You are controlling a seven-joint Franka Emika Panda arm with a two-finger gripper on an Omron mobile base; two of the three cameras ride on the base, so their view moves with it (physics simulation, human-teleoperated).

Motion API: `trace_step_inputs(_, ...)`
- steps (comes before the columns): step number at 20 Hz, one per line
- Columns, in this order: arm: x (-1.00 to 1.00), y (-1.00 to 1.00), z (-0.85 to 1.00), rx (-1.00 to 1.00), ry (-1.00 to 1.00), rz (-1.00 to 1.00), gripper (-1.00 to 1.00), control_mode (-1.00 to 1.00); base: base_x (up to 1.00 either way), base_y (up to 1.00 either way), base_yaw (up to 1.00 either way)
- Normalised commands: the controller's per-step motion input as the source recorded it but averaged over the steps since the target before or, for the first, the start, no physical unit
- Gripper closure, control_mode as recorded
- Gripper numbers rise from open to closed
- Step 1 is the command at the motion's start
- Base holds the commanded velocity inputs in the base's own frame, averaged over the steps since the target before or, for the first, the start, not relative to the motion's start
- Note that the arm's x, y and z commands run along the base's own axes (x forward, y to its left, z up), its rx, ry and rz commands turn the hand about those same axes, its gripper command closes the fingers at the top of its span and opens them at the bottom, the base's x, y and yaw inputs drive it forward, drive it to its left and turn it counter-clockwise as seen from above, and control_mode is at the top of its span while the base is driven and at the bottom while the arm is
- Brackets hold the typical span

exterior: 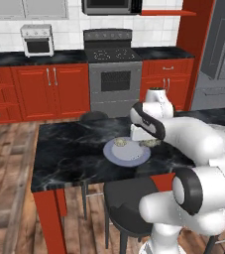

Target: Place two dumplings into each of the tupperware containers and then place the containers in the fridge.

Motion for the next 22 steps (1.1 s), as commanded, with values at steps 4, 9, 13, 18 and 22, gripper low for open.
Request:
trace_step_inputs(4, -0.7, 0.02, 0.63, 0.0, 0.0, 0.0, 1.0, -1.0, 0.0, 0.0, 0.0)
trace_step_inputs(9, -0.88, -0.11, 0.26, 0.01, 0.0, 0.0, 1.0, -1.0, 0.0, 0.0, 0.0)
trace_step_inputs(13, -0.59, 0.0, 0.21, 0.0, 0.0, 0.0, 1.0, -1.0, 0.0, 0.0, 0.0)
trace_step_inputs(18, -0.06, 0.05, 0.13, 0.0, 0.0, 0.0, 1.0, -1.0, 0.0, 0.0, 0.0)
trace_step_inputs(22, 0.0, 0.0, 0.0, 0.0, 0.0, 0.0, 1.0, 1.0, -0.45, -0.23, 0.0)
